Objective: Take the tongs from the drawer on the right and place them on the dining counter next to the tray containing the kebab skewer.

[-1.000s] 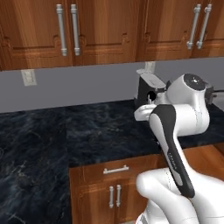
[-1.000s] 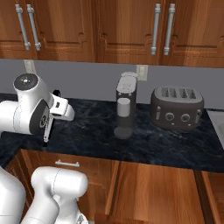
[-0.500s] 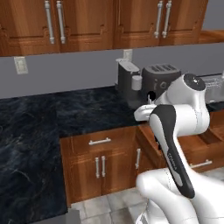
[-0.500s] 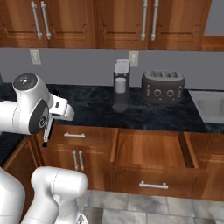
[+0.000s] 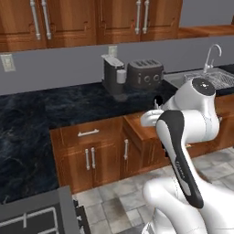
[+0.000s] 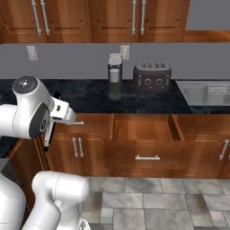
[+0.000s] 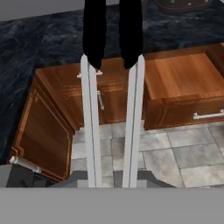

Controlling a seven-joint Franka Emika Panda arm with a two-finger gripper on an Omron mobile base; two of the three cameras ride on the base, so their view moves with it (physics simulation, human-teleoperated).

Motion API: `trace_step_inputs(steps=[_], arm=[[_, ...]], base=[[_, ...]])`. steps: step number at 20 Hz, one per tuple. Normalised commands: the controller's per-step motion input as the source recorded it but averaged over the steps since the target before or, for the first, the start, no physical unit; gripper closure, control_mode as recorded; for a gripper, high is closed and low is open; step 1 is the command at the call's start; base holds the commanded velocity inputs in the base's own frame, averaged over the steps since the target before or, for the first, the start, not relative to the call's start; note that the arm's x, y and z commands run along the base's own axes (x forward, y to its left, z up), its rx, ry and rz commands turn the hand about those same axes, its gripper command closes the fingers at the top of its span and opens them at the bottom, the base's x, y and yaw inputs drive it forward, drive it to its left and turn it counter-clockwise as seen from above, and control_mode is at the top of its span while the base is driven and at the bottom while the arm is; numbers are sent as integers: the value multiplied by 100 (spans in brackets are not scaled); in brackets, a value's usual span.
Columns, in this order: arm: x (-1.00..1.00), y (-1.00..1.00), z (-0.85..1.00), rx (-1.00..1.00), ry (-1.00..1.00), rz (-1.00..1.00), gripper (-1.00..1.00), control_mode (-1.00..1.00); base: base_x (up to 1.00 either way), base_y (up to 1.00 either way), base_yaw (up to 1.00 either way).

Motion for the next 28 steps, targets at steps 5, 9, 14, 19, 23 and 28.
trace_step_inputs(steps=[5,9,14,19,23,28], arm=[[0,0,0,0,0,0,100,100],[0,0,0,0,0,0,100,100],[0,0,0,0,0,0,100,100],[0,0,0,0,0,0,100,100],[0,0,0,0,0,0,100,100],[0,0,0,0,0,0,100,100]], base=[[-19,-28,-33],[0,-31,-47],[0,-22,-53],[0,-26,-53],[0,-36,-53],[-2,-36,-53]])
